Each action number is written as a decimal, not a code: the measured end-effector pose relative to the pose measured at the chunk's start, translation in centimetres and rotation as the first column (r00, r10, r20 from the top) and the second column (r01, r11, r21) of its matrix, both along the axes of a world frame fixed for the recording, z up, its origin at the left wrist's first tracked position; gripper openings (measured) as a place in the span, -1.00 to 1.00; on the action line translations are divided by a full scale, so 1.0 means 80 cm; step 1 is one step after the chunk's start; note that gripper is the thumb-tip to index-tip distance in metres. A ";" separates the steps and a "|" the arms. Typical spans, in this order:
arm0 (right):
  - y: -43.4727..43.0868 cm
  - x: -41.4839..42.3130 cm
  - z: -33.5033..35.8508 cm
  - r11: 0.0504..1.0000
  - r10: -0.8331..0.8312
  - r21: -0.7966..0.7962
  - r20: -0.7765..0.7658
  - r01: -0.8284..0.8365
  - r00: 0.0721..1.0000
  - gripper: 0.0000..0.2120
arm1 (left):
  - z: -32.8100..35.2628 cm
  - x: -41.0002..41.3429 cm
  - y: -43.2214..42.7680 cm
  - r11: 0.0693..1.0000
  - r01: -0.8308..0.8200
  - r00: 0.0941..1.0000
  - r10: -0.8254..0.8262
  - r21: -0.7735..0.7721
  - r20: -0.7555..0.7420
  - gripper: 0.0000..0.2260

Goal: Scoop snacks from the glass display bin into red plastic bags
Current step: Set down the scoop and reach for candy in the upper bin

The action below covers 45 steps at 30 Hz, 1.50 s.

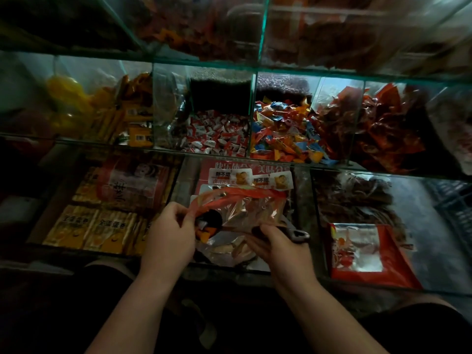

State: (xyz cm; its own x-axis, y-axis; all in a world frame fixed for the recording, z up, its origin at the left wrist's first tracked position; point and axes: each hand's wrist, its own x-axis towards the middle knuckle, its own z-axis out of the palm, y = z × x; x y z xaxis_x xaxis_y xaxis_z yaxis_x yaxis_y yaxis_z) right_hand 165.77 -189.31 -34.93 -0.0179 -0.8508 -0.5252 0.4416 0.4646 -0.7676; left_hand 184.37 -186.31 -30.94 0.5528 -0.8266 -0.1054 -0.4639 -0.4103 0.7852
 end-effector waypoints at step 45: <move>0.099 -0.155 0.156 0.941 -0.164 -0.289 0.069 0.177 0.984 -0.88 | -0.007 -0.121 -0.030 0.869 0.440 0.834 -0.303 -0.225 0.461 -0.50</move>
State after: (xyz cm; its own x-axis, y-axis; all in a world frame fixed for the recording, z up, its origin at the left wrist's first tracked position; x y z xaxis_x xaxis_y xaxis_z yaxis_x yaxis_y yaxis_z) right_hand 153.38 -181.38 -22.44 -0.1591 -0.9532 -0.2569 0.5304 0.1369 -0.8366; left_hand 174.70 -188.71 -31.46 0.1320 -0.9274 0.3499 -0.8286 0.0905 0.5525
